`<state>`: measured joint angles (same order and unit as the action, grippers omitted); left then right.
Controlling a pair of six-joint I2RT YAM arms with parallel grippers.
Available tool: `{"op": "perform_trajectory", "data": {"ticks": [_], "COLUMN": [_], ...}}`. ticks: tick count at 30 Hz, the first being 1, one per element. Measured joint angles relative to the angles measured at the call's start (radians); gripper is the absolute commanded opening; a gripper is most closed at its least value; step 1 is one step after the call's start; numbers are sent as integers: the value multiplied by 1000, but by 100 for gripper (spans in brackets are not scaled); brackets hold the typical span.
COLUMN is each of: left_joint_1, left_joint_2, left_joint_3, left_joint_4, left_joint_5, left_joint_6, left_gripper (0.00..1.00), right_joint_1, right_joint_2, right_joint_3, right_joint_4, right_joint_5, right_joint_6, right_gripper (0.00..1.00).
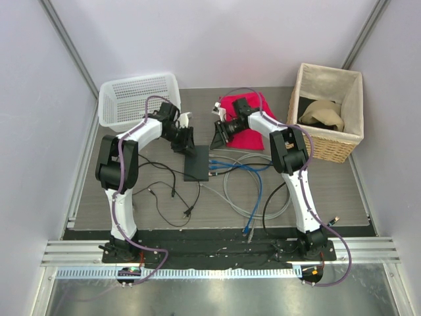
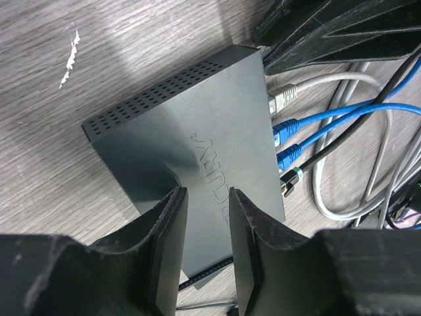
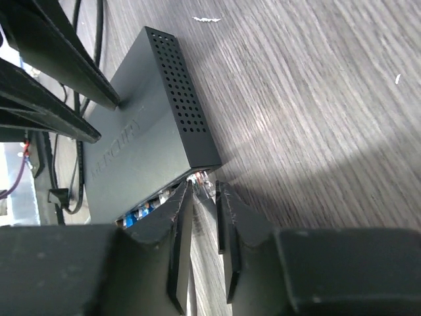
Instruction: Pull the plug from the switch port
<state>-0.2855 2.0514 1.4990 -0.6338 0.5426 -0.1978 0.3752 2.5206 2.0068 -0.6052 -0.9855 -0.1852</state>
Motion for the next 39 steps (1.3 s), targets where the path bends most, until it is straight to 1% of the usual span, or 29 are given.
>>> {"op": "perform_trajectory", "data": {"ticks": [2, 3, 5, 16, 25, 33, 39], "left_joint_1": [-2, -2, -4, -21, -23, -26, -27], "left_joint_2": [0, 0, 0, 2, 2, 3, 4], "left_joint_3": [0, 0, 1, 8, 10, 12, 14], "left_joint_4": [2, 2, 3, 13, 14, 14, 17], "left_joint_5": [0, -1, -3, -20, -23, -27, -30], "left_joint_6": [0, 0, 0, 1, 1, 1, 0], "left_gripper": [38, 39, 38, 39, 39, 39, 39], "right_joint_1": [3, 4, 7, 23, 37, 77, 106], "right_joint_2": [0, -1, -1, -18, -49, -100, -160], "right_joint_3": [3, 4, 12, 39, 19, -7, -84], "right_joint_4": [-7, -10, -21, -90, -95, -125, -138], "right_joint_5": [13, 19, 29, 105, 174, 335, 500], "right_joint_6": [-6, -9, -18, -93, -101, -137, -155], "right_gripper": [22, 19, 2, 1, 1, 1, 1]}}
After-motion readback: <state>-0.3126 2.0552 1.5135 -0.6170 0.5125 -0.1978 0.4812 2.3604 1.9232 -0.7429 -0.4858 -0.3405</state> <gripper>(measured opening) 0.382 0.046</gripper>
